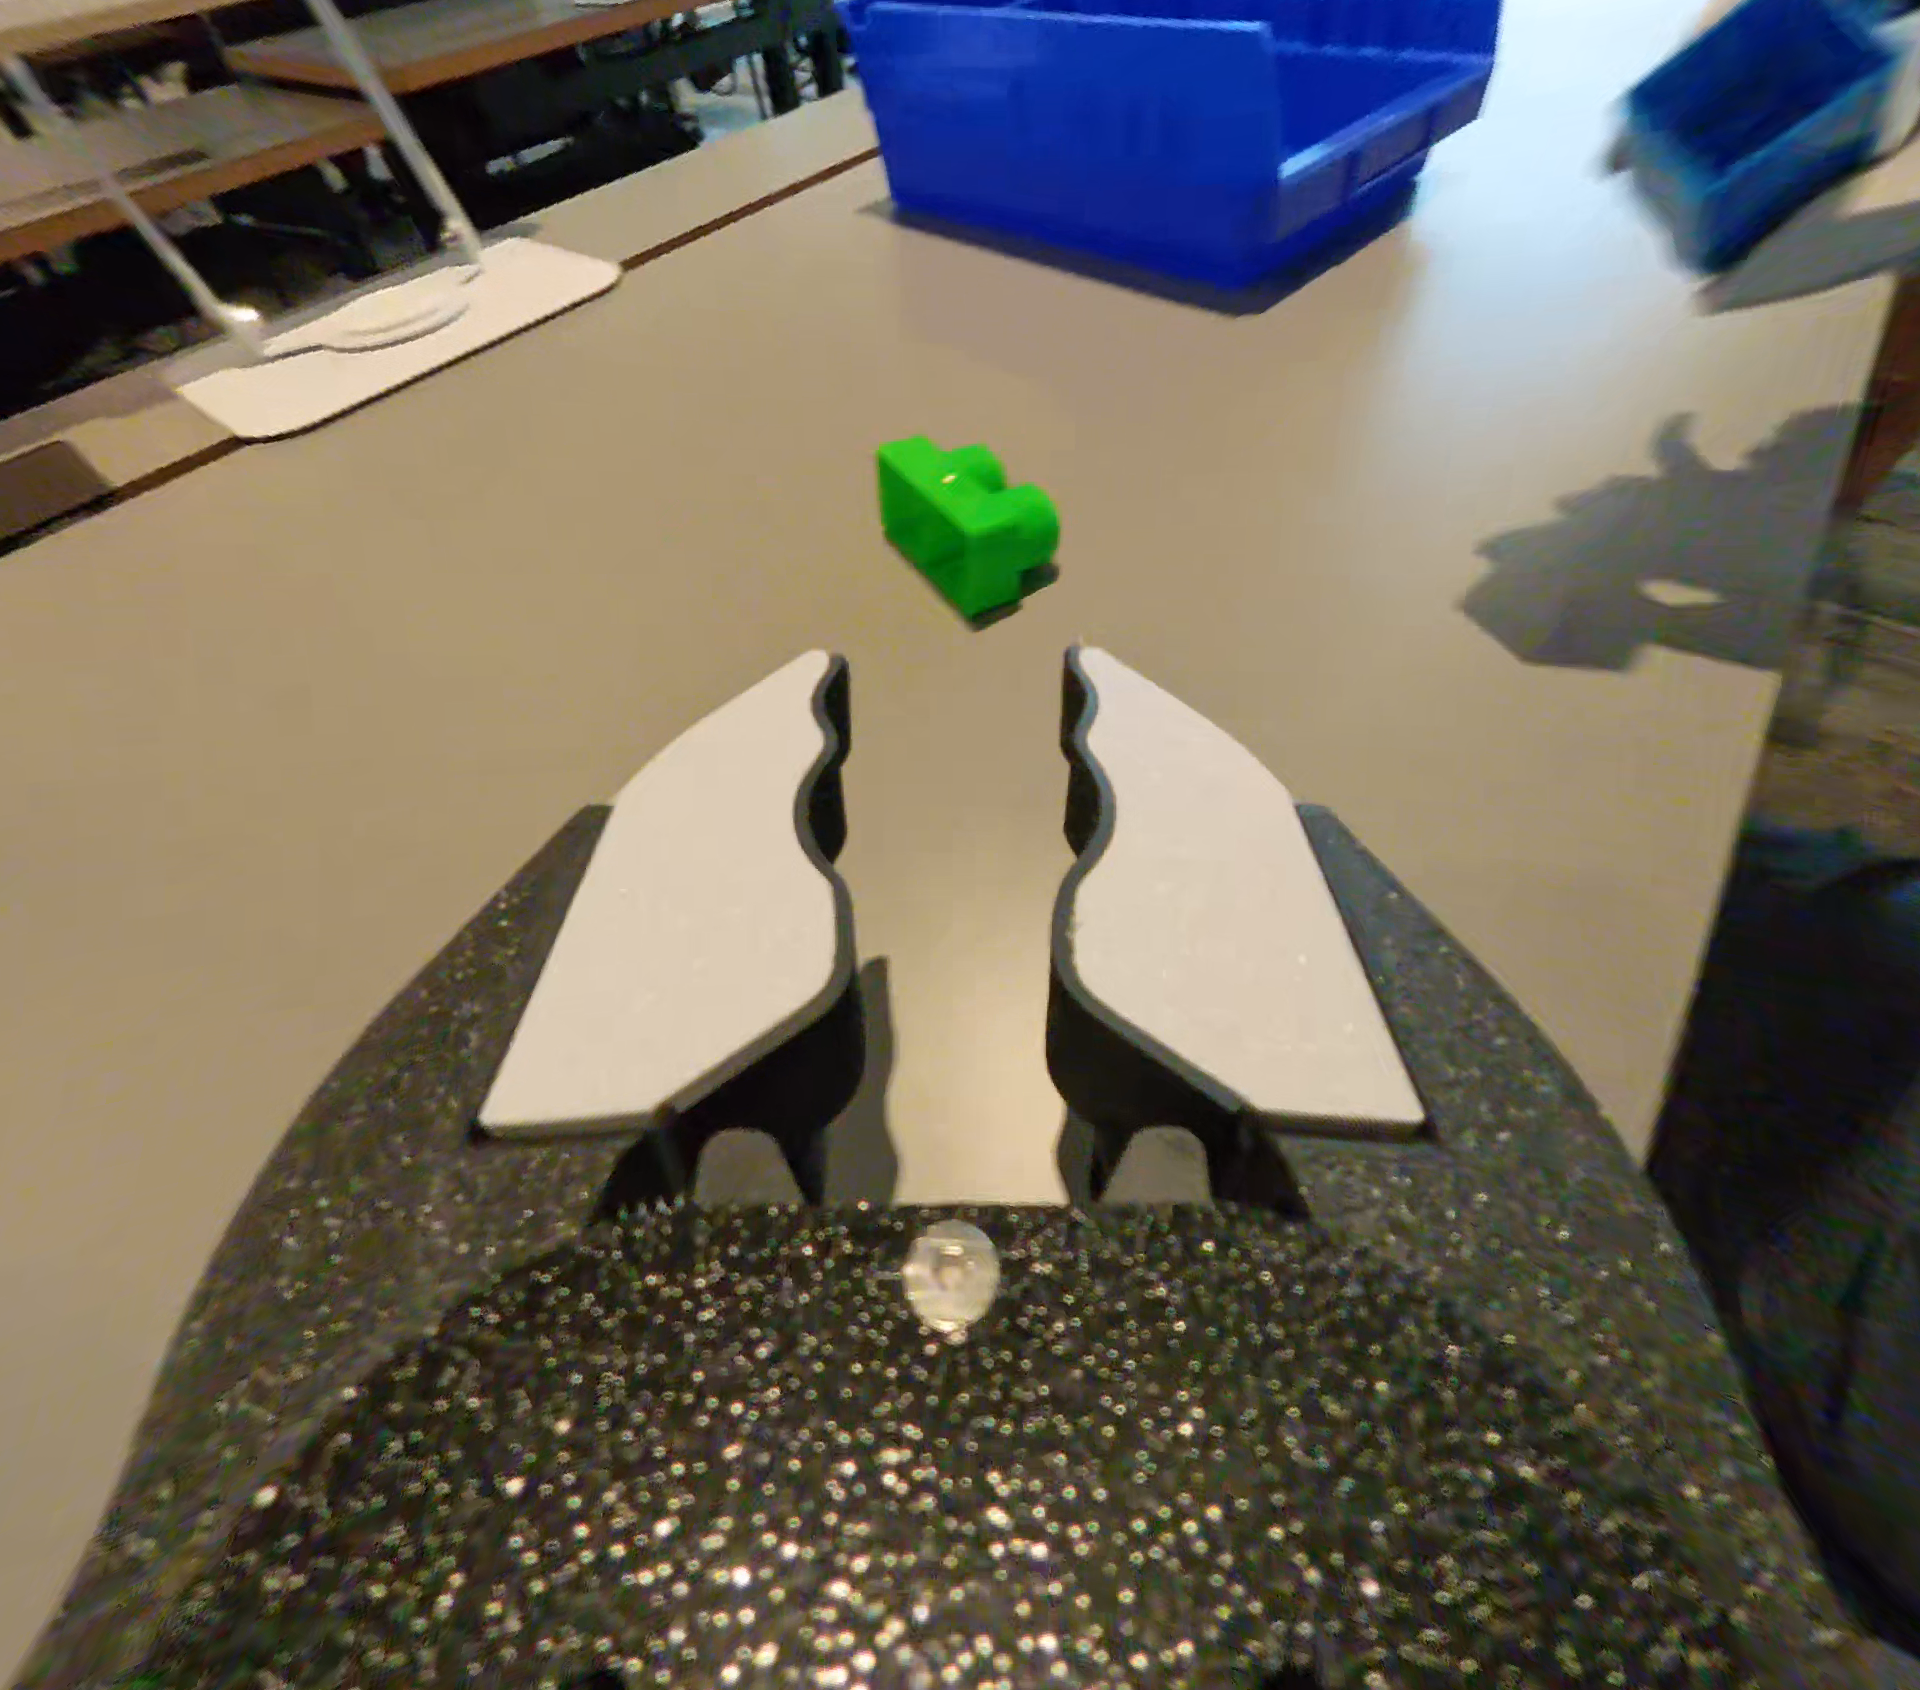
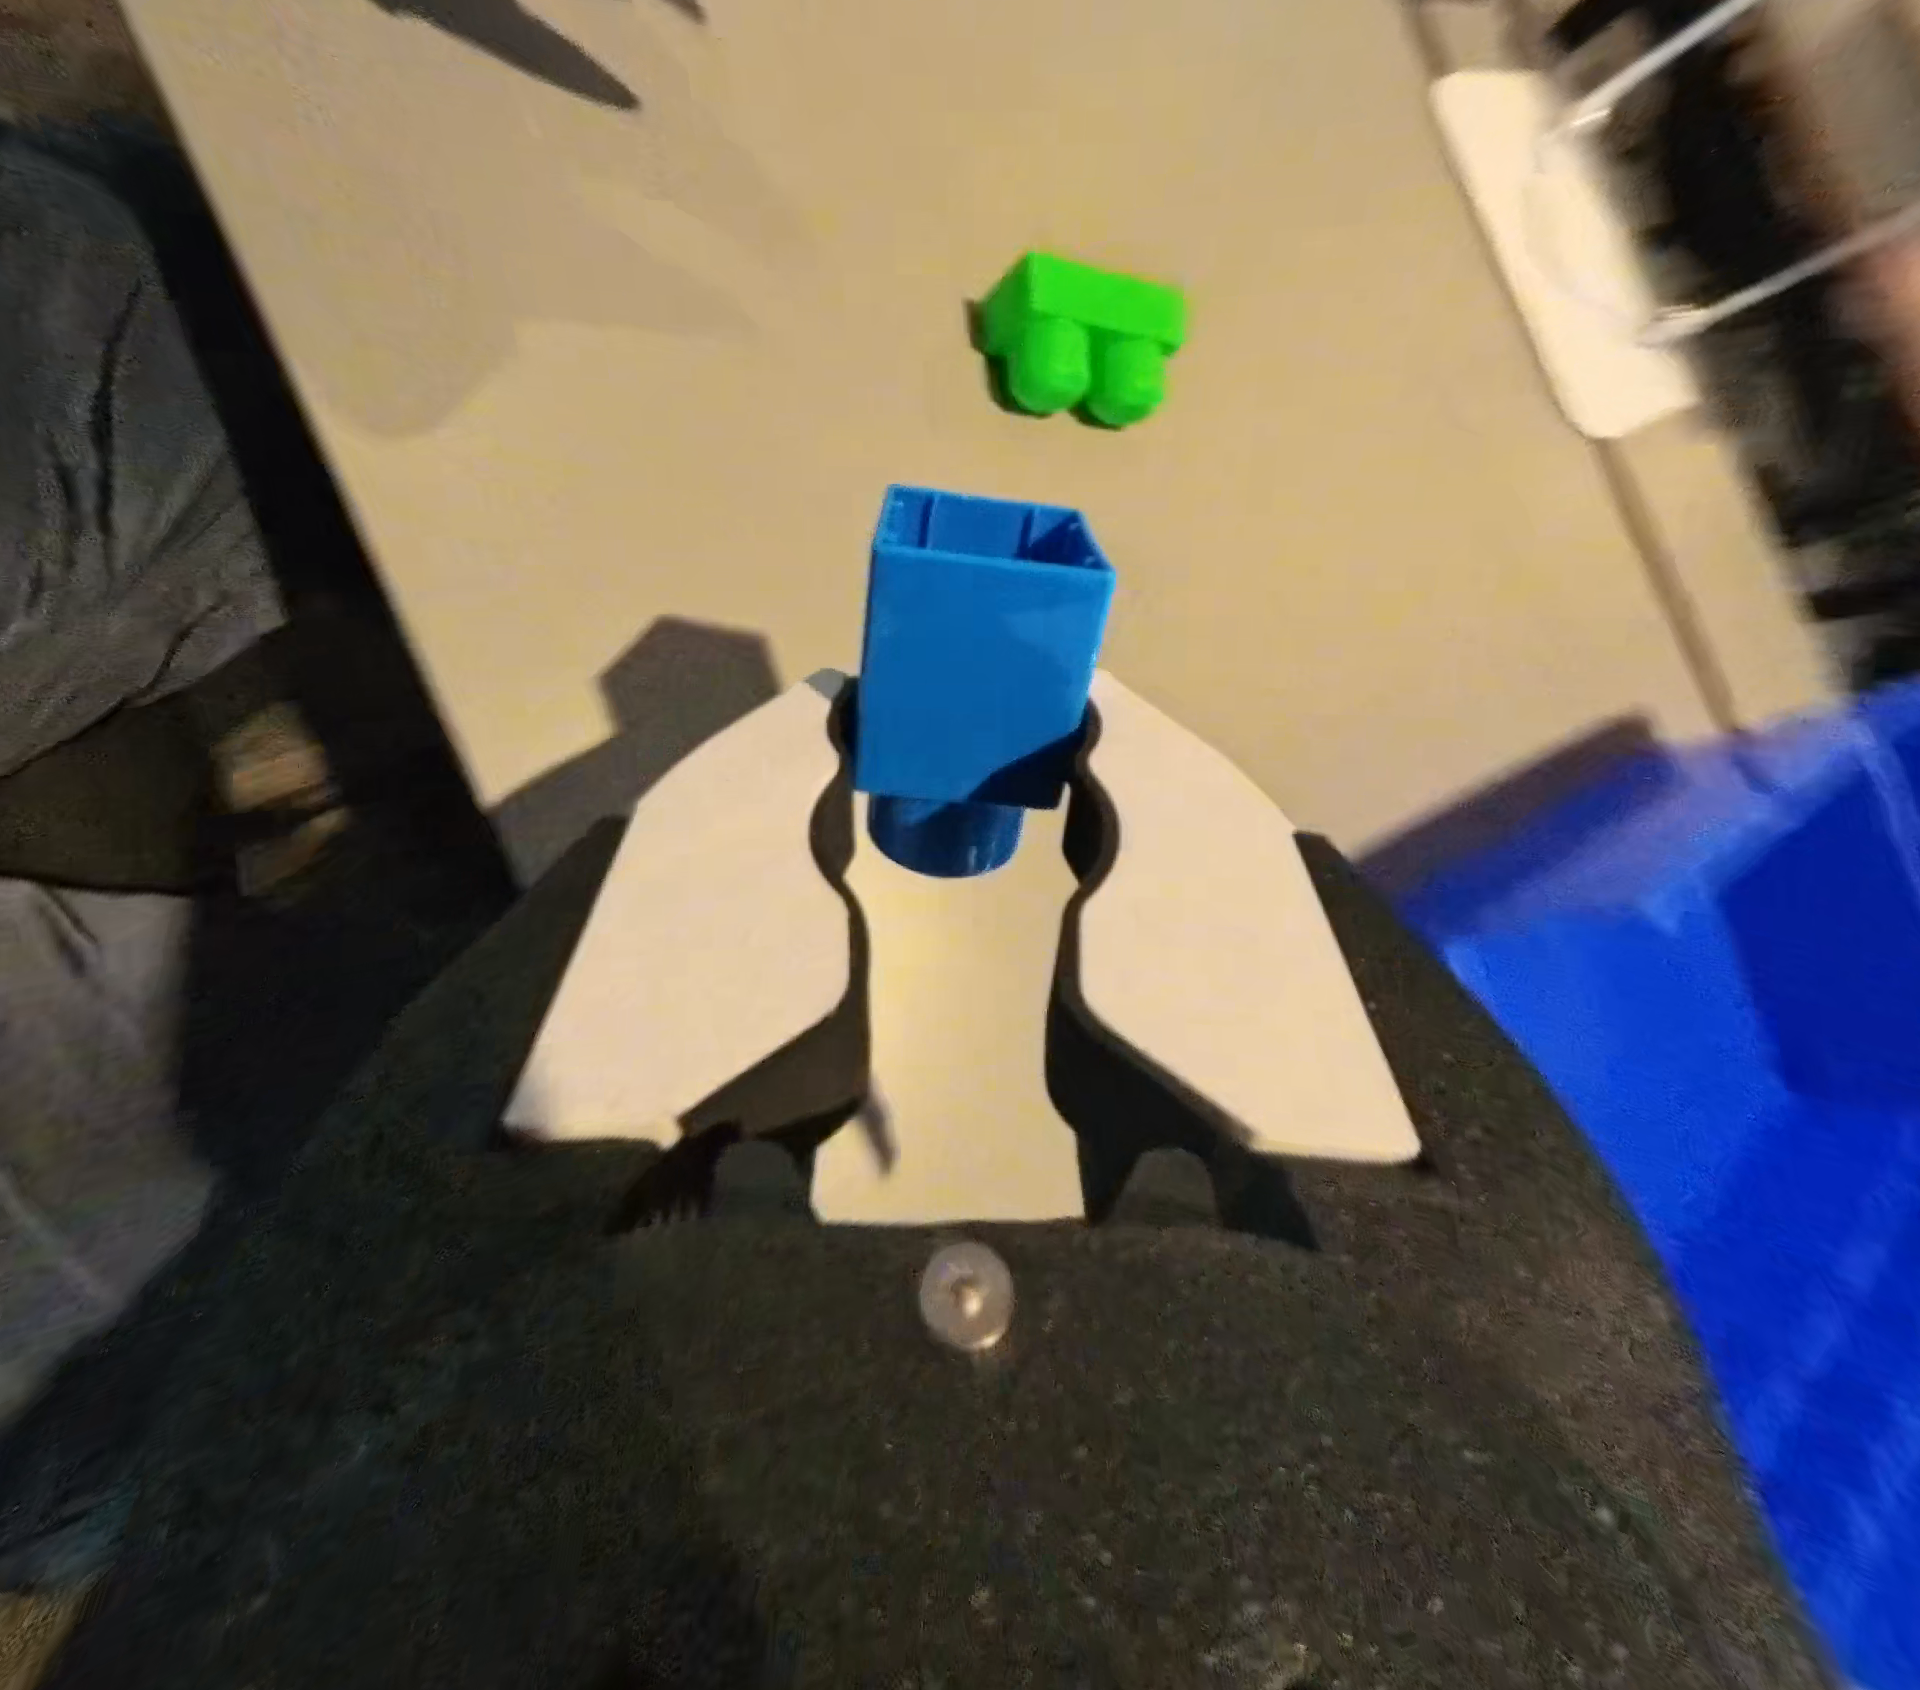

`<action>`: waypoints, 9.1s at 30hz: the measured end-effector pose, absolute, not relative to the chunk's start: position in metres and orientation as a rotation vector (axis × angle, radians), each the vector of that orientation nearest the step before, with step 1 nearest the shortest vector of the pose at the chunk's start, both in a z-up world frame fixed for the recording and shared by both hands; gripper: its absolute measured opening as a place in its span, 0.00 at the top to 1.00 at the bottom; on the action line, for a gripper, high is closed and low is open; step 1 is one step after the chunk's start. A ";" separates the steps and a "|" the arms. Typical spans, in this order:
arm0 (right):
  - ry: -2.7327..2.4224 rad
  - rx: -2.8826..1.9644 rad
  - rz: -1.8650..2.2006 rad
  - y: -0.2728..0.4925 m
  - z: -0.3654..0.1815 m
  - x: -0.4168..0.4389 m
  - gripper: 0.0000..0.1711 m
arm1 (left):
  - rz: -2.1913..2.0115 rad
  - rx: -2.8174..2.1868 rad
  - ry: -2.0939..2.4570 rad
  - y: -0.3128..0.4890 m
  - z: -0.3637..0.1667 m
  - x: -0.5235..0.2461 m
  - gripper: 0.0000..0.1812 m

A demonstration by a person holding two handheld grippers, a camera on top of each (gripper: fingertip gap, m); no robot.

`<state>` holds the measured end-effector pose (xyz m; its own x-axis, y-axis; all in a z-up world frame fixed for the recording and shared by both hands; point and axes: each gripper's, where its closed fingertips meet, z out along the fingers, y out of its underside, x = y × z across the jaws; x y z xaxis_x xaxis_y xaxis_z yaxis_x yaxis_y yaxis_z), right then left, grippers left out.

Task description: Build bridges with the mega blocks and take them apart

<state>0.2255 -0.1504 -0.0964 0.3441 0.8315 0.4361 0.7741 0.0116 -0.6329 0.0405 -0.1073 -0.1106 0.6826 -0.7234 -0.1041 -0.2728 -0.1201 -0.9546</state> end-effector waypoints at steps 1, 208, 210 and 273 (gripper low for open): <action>-1.477 -1.811 0.113 -0.132 -0.111 0.212 0.78 | -0.442 -1.707 0.814 -0.105 -0.113 0.032 0.79; -1.963 -1.349 0.752 -0.067 -0.144 0.156 0.83 | -1.066 -1.538 1.427 -0.025 -0.075 0.114 0.66; -1.942 -1.341 0.771 -0.066 -0.138 0.156 0.83 | -1.041 -1.539 1.522 -0.043 -0.080 0.126 0.67; -1.502 -1.443 0.530 0.023 -0.104 0.166 0.80 | -1.152 -1.844 1.190 0.017 -0.094 0.067 0.71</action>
